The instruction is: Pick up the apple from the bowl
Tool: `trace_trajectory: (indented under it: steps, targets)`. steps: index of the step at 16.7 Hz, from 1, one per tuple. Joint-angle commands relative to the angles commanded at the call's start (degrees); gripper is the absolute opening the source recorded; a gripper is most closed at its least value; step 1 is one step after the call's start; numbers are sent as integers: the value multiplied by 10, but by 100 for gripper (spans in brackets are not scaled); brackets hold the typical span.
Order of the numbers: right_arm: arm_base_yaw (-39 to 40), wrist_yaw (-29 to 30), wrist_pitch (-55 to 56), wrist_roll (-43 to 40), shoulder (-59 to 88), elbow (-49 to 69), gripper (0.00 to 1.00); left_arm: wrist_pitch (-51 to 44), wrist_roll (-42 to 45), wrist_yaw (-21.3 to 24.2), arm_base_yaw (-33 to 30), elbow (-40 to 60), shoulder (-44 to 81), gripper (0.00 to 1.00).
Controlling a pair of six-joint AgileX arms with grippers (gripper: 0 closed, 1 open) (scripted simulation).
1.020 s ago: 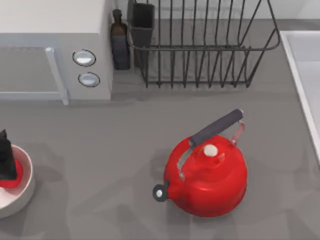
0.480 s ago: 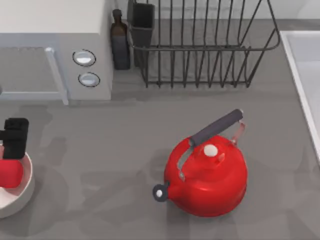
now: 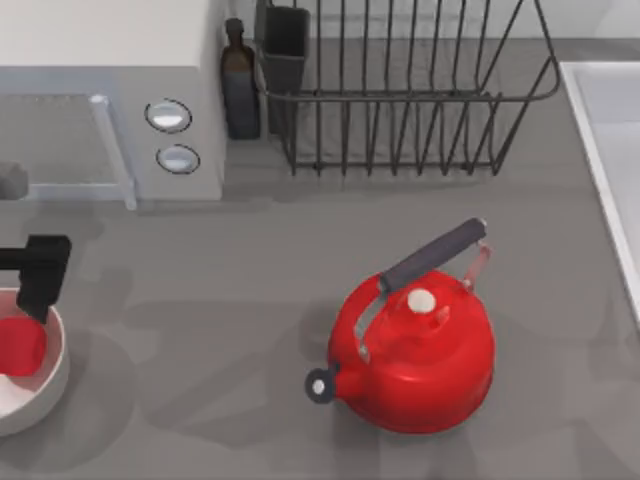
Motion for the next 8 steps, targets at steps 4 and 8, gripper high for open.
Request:
trace_trajectory:
  steps: [4, 8]
  targets:
    - [0, 0, 0, 0, 0, 0, 100, 1, 0, 0, -2, -2, -2, 100]
    - [0, 0, 0, 0, 0, 0, 100, 43, 0, 0, -1, -27, 18, 100]
